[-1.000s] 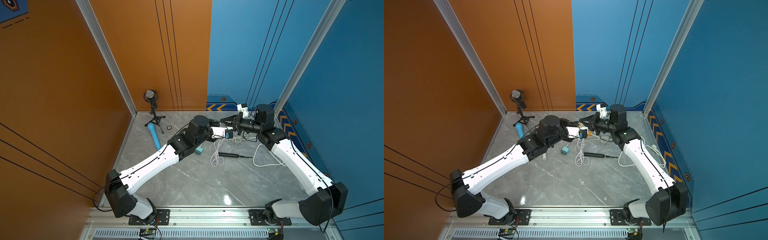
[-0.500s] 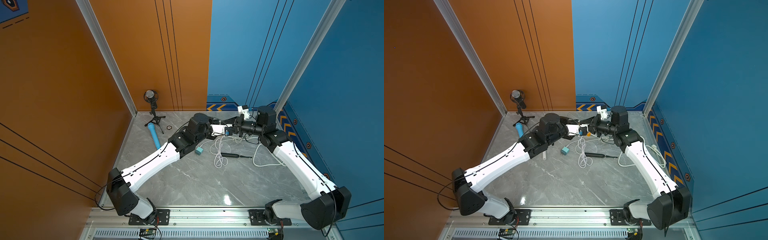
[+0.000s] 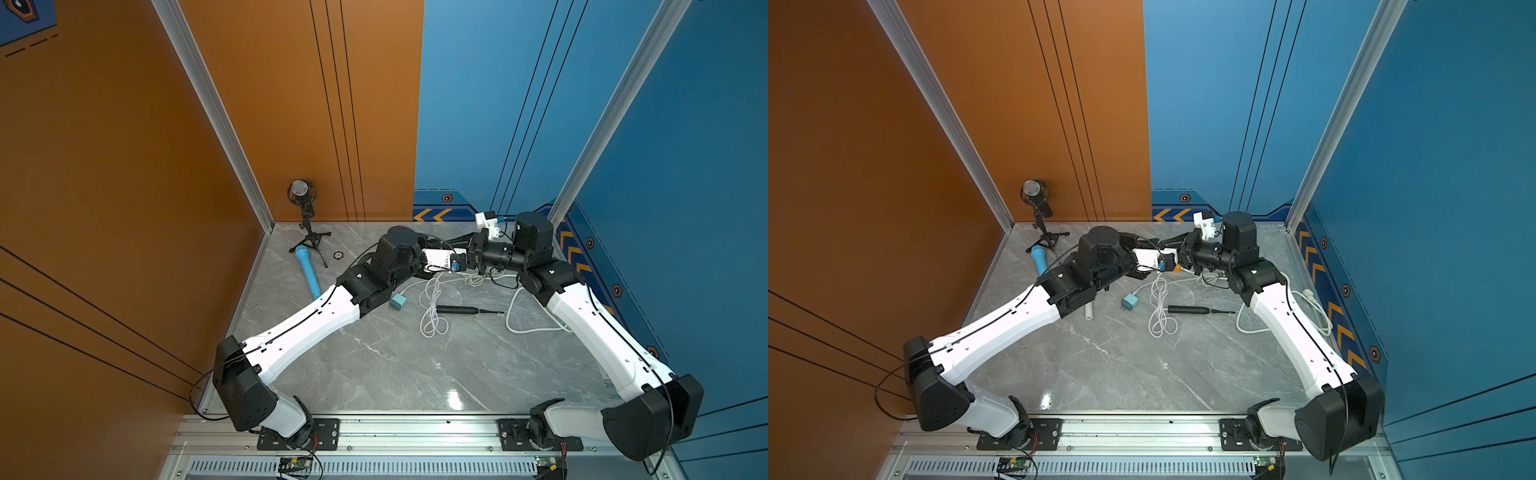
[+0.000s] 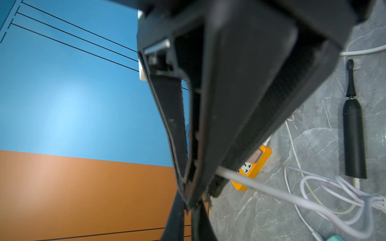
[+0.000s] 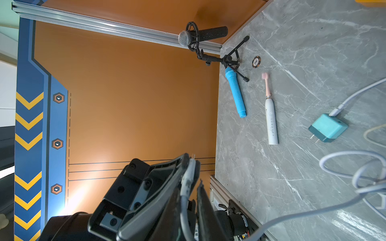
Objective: Charge the electric toothbrush
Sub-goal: Pick up the charging cable from the center of the board.
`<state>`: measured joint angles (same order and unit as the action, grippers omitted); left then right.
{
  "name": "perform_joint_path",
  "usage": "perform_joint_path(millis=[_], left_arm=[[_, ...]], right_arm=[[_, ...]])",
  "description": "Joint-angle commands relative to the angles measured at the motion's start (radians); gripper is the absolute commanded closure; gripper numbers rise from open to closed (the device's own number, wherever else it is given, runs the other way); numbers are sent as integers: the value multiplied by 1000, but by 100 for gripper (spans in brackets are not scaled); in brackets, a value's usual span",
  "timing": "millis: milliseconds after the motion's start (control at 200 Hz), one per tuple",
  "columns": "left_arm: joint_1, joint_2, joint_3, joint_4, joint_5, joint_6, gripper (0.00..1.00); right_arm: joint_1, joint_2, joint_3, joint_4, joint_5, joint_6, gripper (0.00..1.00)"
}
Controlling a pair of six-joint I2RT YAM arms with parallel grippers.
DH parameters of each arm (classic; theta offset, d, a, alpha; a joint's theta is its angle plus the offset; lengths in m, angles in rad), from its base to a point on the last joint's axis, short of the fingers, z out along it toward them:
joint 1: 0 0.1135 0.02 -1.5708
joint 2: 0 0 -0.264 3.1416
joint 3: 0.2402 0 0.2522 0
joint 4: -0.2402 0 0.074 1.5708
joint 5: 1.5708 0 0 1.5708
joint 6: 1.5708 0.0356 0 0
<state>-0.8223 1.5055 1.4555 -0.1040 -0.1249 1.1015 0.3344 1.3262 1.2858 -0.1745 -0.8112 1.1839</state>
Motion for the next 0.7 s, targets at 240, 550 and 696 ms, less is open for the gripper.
perform_joint_path(millis=[240, 550, 696], left_arm=[[-37, -70, -8, -30, 116, -31, 43], [76, -19, 299, -610, 359, -349, 1], [154, -18, 290, -643, 580, -396, 2]], right_arm=[[0, -30, 4, -25, 34, -161, 100], [-57, -65, 14, -233, -15, -749, 100], [-60, -65, 55, -330, -131, -914, 100]])
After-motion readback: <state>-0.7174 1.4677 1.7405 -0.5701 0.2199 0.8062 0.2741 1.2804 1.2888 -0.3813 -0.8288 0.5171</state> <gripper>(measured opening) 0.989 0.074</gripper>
